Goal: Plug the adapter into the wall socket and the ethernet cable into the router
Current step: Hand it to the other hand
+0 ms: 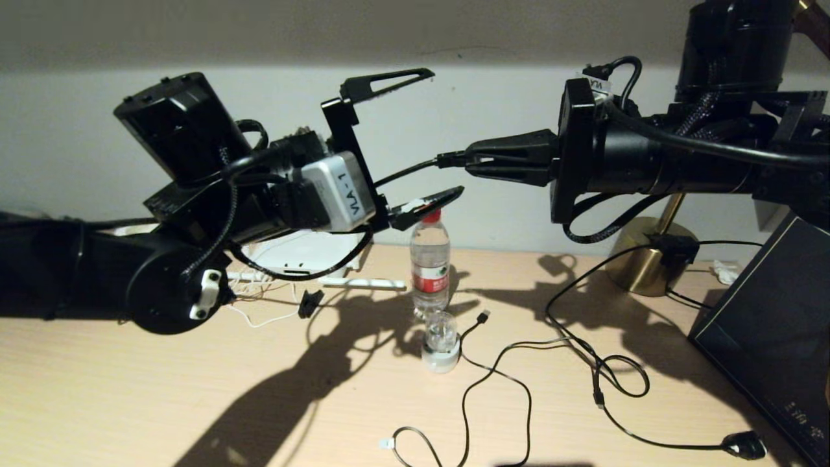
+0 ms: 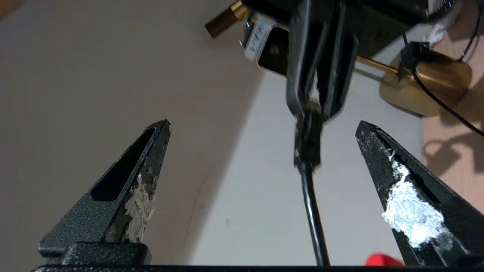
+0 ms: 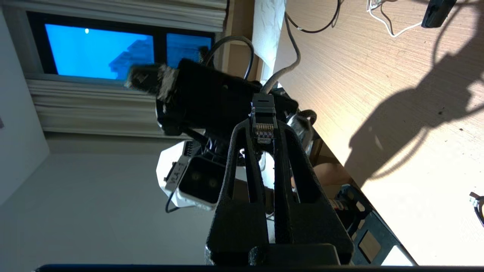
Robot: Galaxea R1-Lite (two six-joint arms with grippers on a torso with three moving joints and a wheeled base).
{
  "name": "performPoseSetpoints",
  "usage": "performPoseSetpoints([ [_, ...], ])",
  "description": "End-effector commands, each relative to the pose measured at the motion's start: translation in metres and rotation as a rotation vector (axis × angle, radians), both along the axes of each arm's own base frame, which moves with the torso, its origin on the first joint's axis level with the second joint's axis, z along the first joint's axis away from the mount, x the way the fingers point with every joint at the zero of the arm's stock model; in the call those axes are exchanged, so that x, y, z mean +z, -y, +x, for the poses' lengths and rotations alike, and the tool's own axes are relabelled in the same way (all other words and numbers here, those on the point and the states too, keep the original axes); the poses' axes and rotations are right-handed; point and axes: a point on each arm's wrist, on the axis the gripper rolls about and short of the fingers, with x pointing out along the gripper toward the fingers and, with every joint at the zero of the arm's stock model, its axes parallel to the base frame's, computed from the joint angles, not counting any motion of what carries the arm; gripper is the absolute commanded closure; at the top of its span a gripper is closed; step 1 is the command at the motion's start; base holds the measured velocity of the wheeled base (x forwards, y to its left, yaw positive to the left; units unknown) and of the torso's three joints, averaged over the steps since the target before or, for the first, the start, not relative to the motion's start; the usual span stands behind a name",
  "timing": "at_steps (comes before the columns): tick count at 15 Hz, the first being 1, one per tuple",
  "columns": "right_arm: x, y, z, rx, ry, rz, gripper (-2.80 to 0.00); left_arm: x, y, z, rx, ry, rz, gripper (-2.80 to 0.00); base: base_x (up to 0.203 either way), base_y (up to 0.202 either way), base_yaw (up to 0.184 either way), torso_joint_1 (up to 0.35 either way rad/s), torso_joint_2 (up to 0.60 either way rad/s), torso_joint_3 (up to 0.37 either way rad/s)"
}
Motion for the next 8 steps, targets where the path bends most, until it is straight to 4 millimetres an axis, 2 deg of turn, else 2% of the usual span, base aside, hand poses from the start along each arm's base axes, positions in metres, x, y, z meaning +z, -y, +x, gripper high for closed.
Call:
performPoseSetpoints([
  [1, 0.0002, -0.0001, -0.0004, 0.004, -0.007, 0.004, 0.0, 0.0, 0.002, -0.0008, -0.009, 0.015, -0.001, -2.8, 0.0, 0.0, 0.0, 0.0, 0.0, 0.0],
  [8, 0.0014, 0.0008, -0.001, 0.002, -0.007, 0.007, 0.0, -0.0039, 0.0029, 0.0008, -0.008, 0.002, 0.003, -2.8, 0.0, 0.0, 0.0, 0.0, 0.0, 0.0],
])
